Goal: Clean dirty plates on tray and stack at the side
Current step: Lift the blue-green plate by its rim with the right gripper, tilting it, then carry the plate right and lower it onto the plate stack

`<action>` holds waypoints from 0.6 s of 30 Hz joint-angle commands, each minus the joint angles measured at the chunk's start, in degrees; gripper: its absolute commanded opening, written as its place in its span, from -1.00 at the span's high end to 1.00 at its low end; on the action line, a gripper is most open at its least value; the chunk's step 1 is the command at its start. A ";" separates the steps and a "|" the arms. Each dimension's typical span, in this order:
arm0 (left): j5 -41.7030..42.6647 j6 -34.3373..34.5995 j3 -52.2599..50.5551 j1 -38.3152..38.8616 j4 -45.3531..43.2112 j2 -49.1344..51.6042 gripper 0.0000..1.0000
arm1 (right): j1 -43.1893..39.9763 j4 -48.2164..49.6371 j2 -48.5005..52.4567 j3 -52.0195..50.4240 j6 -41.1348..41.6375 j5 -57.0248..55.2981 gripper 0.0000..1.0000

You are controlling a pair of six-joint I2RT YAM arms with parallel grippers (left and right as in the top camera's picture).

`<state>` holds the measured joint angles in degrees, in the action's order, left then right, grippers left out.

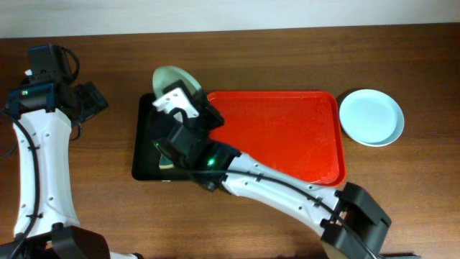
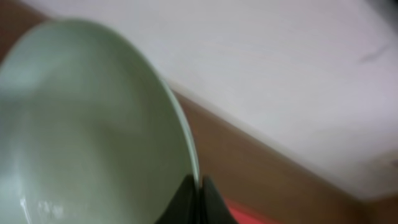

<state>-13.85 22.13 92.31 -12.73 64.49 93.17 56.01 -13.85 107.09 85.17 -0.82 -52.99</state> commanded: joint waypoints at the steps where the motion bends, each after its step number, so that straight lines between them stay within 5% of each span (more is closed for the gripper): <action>1: -0.55 0.33 0.37 -0.09 0.11 -0.68 -0.98 | -6.58 -5.18 -0.79 0.20 23.93 21.51 0.92; 9: -0.55 0.33 0.37 -0.09 0.11 -0.68 -0.98 | -29.77 -16.79 -8.11 0.26 28.15 50.86 0.92; 18: -0.55 0.33 0.37 -0.09 0.11 -0.68 -0.99 | -68.61 -33.68 -11.34 0.24 25.24 60.96 0.92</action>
<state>-13.98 22.11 92.31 -12.71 64.49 93.17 -3.11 -43.99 96.03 85.30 26.11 3.99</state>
